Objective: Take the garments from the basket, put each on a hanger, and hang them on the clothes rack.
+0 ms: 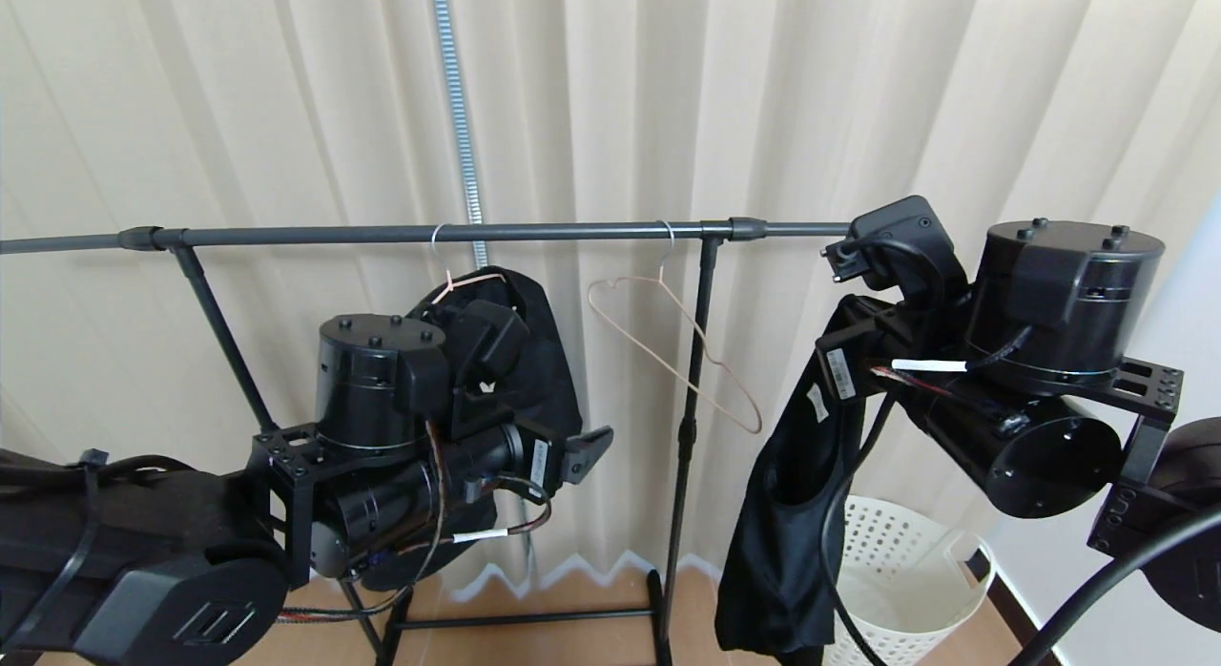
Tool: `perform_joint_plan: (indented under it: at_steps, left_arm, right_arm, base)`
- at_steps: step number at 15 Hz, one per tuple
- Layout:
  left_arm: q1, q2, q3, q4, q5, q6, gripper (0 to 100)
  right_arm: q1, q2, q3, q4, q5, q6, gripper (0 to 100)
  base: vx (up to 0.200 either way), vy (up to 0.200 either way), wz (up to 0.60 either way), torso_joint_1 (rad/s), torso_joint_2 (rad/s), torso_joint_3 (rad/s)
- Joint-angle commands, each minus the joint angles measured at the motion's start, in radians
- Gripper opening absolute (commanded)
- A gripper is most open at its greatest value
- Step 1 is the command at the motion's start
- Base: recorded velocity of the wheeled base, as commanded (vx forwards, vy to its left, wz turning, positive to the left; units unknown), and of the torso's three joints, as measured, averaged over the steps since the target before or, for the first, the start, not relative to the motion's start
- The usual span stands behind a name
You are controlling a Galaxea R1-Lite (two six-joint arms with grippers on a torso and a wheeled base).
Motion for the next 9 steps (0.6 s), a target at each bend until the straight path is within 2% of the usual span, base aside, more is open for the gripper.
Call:
perform_joint_plan:
  at_steps: [1, 7, 9]
  left_arm:
    - [-0.007, 0.021, 0.023, -0.005, 0.001, 0.000, 100]
    - [-0.051, 0.046, 0.029, -0.046, 0.026, -0.001, 100]
    - [-0.051, 0.061, 0.026, -0.048, 0.029, -0.001, 100]
  right_arm:
    - [-0.002, -0.006, 0.001, 0.000, 0.000, 0.000, 0]
    - [-0.039, -0.012, 0.000, 0.000, 0.000, -0.019, 0]
    - [-0.037, -0.012, 0.000, 0.000, 0.002, -0.019, 0]
  base:
    - [0.000, 0.000, 0.00, 0.000, 0.00, 0.000]
    - [0.000, 0.000, 0.00, 0.000, 0.00, 0.000]
    - [0.000, -0.200, 0.00, 0.005, 0.00, 0.005]
